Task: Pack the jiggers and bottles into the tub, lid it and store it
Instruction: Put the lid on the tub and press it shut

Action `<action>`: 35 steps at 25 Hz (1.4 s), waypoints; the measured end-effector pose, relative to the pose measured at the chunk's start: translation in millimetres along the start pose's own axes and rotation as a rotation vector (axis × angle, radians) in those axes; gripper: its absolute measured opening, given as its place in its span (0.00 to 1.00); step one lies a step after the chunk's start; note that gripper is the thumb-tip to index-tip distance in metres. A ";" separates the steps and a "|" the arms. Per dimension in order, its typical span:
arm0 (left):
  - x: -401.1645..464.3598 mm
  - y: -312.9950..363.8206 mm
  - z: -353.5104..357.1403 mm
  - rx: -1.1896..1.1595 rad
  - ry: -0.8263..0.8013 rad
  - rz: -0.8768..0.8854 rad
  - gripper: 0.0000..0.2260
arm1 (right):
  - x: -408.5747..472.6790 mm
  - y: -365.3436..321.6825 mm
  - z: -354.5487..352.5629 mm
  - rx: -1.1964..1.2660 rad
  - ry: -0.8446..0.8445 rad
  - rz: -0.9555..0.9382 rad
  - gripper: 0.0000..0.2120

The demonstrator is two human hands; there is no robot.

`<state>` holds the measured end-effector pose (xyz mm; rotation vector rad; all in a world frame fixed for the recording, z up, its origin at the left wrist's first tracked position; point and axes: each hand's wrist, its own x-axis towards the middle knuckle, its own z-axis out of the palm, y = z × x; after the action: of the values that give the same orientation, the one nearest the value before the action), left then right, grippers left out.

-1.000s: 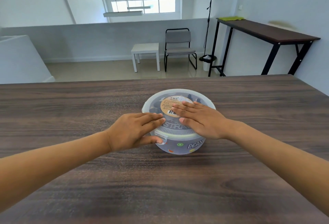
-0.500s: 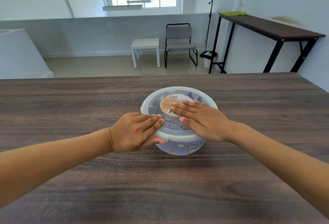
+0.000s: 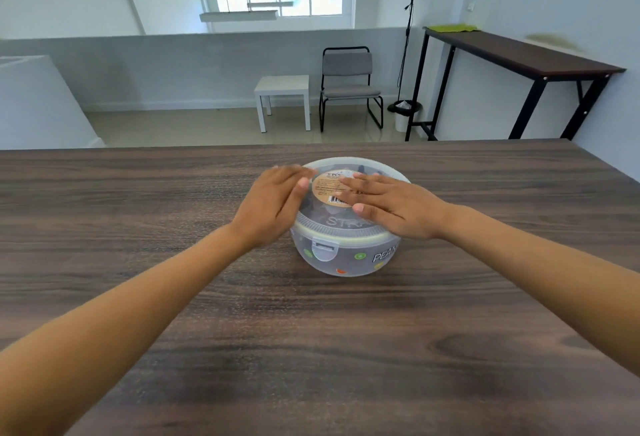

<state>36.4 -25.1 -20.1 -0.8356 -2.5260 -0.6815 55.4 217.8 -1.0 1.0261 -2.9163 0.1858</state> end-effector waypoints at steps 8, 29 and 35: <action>35.4 -11.8 12.2 0.043 -0.502 -0.249 0.23 | -31.1 -67.0 32.3 0.082 0.219 0.213 0.28; 33.8 -9.2 14.7 0.048 -0.482 -0.237 0.22 | -13.8 -85.9 67.5 -0.313 0.830 0.251 0.18; 34.1 -11.0 16.5 0.068 -0.491 -0.239 0.22 | -15.6 -80.7 67.4 -0.320 0.789 0.235 0.19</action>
<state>0.6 -8.6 -19.9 -0.7556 -3.1090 -0.5014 117.9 156.4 -61.2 0.4151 -2.2256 0.0935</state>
